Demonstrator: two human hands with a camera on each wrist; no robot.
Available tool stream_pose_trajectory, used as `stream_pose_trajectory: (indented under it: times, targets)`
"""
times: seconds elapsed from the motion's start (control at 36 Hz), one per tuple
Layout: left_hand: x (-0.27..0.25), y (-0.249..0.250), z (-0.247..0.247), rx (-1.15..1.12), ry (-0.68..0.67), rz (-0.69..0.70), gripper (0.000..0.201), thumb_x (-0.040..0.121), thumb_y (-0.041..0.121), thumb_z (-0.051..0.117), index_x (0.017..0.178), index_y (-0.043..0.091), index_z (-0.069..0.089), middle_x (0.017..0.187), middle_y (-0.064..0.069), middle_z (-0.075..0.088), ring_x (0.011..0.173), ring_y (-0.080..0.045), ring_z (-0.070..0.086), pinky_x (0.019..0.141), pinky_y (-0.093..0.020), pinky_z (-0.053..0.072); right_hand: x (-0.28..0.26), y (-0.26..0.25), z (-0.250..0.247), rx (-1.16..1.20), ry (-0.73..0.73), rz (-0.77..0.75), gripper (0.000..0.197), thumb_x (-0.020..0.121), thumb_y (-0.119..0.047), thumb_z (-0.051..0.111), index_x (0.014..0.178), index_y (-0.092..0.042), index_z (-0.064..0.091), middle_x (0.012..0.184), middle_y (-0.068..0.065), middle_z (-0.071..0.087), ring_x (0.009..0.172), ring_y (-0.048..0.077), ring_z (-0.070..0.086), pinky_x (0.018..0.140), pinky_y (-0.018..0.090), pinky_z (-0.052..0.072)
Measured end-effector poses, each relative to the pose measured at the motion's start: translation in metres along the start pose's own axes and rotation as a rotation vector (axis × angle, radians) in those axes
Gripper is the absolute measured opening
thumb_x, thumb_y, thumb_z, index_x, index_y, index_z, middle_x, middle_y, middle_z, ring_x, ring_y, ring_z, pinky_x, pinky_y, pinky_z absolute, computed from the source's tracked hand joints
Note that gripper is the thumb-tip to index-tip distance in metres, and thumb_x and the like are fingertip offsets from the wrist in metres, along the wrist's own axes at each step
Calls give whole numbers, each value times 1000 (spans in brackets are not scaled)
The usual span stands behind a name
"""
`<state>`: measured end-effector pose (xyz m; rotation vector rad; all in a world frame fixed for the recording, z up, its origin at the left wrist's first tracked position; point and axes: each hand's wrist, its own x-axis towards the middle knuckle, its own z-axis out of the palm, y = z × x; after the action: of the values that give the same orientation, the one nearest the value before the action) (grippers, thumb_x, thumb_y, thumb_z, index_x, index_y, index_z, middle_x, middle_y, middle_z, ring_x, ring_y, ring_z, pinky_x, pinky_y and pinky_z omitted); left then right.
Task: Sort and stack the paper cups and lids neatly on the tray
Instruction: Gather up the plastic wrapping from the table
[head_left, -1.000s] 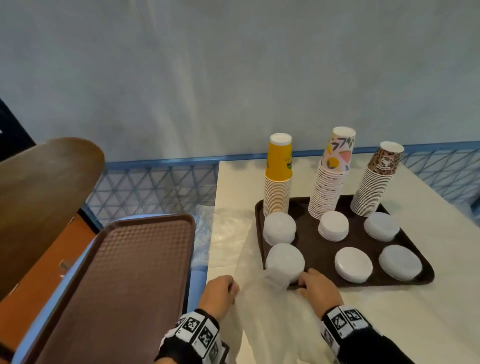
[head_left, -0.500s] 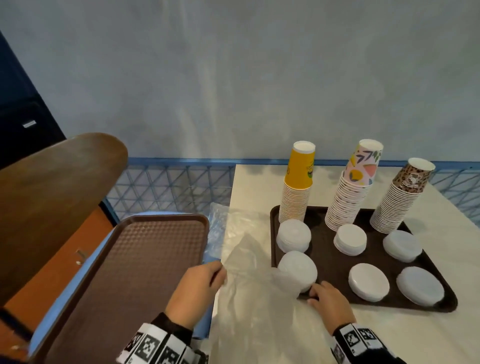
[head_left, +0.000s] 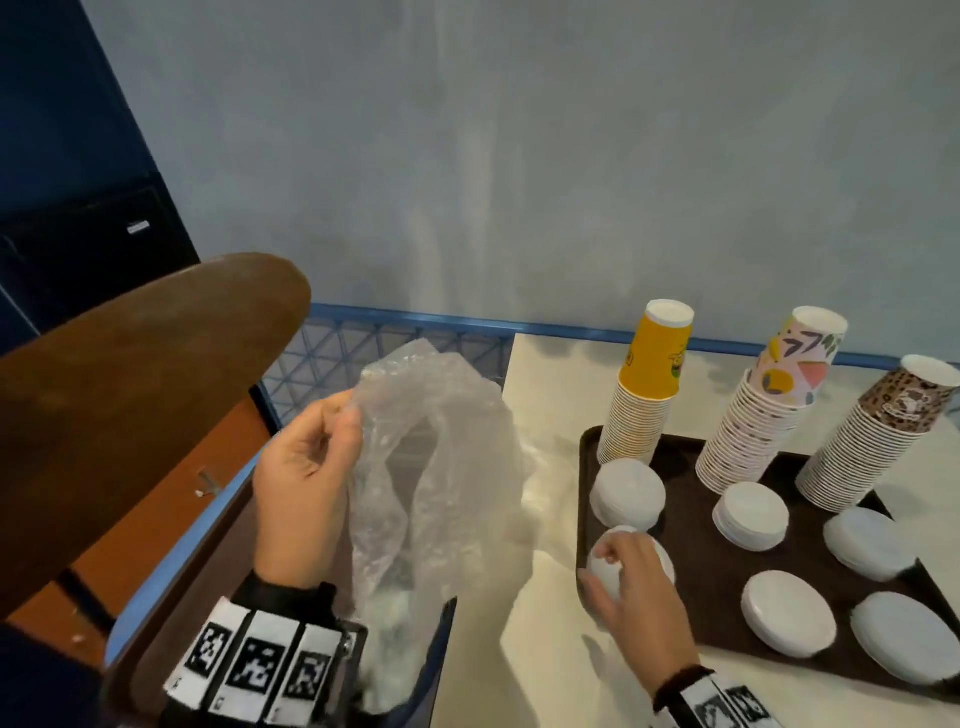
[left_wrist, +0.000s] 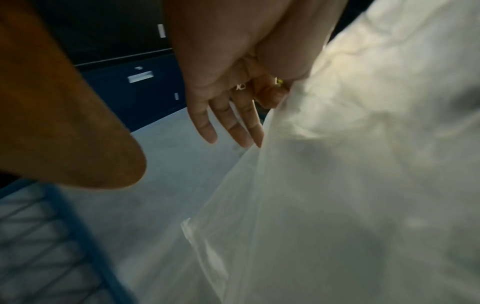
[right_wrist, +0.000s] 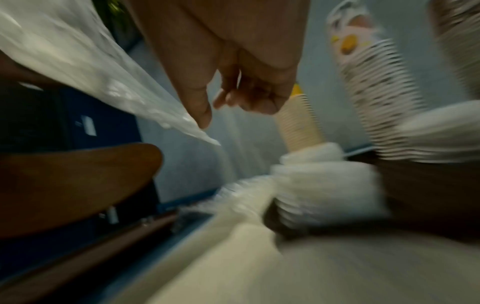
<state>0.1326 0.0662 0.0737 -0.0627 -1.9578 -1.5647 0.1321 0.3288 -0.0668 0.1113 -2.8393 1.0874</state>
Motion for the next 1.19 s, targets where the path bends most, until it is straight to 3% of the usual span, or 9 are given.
stream_pose_trajectory:
  times: [0.08,0.17,0.28,0.39,0.53,0.67,0.94,1.08,1.19]
  targets:
    - [-4,-9,1,-66,51,-115,38,90,-3,51,60,-2,28,60,-11,33,55,-12,32,53,-24,30,32,-29,20,15,-115,-75,36,87,-19,59,120,-20,47,114,-10,40,90,2,49,82,18,42]
    - [-7,-19,2,-30,69,-172,35,86,-9,52,62,10,35,64,-6,39,60,-17,36,58,-28,35,65,-44,47,-112,-282,15,55,90,-16,54,138,-17,29,147,4,21,123,23,46,100,29,39]
    - [-15,-26,-4,-20,94,-233,31,88,-8,48,73,18,39,71,-2,40,65,-20,38,64,-41,33,98,-44,78,-259,-421,242,66,93,-6,44,147,-17,9,157,11,-4,133,32,38,104,34,36]
    - [-19,-28,-14,40,77,-210,18,84,4,49,74,19,48,68,1,49,64,-13,46,63,-31,39,113,-33,97,-364,-505,311,61,96,-6,35,148,-13,3,153,15,15,133,30,39,107,35,33]
    - [-17,-38,-27,243,98,-174,32,86,-9,48,72,17,60,83,-1,60,71,-7,55,64,-17,43,121,-22,95,-434,-574,270,44,99,-5,23,142,1,19,146,18,36,134,27,39,108,30,31]
    - [-15,-47,-33,305,112,-146,35,86,-1,46,75,29,61,86,10,61,81,-2,57,71,-10,43,144,-32,78,-492,-519,224,30,96,-8,39,120,1,55,128,16,58,120,29,54,98,29,42]
    - [-7,-58,0,333,-75,-112,27,90,7,53,87,32,62,93,8,62,87,-7,56,67,-8,42,161,-65,-3,-79,-76,120,28,95,-12,43,104,2,65,105,21,67,100,34,62,87,33,45]
    - [-1,-53,18,287,-163,-75,14,87,30,59,100,33,61,107,4,63,95,-1,58,75,-4,44,150,-98,-41,127,141,-109,25,95,-15,44,102,-6,66,103,12,66,88,17,55,77,22,36]
    - [1,-37,32,220,-219,-35,51,74,53,67,116,28,54,117,10,56,106,10,51,87,-9,45,129,-127,-61,198,127,-310,23,94,-17,48,103,-13,69,102,5,66,90,10,53,72,12,37]
